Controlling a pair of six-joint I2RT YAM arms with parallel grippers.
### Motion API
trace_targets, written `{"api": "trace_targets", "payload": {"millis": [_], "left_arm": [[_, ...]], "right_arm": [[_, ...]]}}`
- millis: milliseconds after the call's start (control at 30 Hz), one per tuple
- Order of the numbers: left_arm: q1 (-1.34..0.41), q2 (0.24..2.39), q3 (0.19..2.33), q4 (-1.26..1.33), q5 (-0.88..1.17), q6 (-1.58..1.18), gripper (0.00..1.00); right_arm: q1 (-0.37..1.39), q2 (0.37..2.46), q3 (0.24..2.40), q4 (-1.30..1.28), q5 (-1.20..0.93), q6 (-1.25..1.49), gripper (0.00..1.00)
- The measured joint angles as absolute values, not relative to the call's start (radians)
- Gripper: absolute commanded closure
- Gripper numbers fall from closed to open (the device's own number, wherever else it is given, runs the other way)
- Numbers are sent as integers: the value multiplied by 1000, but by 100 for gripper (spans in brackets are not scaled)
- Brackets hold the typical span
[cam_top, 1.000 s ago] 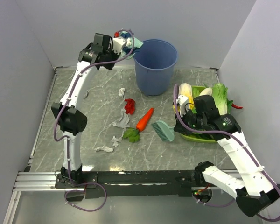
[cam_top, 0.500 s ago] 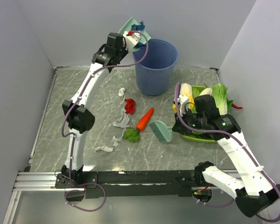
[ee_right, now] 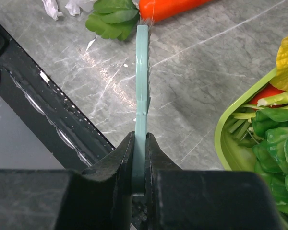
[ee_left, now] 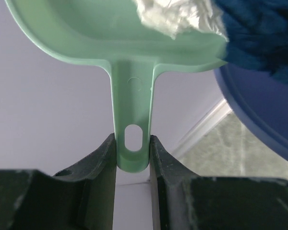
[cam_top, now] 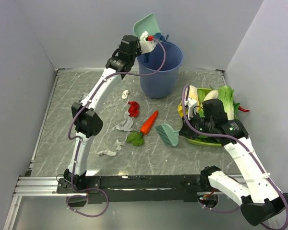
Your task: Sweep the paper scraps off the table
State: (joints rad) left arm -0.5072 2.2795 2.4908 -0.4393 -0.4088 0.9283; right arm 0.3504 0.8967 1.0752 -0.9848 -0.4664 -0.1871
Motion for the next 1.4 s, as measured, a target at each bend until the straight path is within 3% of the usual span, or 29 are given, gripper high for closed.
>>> {"api": "trace_targets", "payload": {"millis": [733, 1133, 1400], "left_arm": [[-512, 2280, 2408, -150, -438, 1369, 99], [-517, 2233, 2380, -139, -443, 1348, 99], [-494, 2053, 2300, -296, -463, 1123, 99]], "right_arm": [[326, 891, 1073, -980, -495, -173, 100], [319, 898, 1073, -980, -513, -171, 100], [318, 937, 1089, -980, -519, -173, 100]]}}
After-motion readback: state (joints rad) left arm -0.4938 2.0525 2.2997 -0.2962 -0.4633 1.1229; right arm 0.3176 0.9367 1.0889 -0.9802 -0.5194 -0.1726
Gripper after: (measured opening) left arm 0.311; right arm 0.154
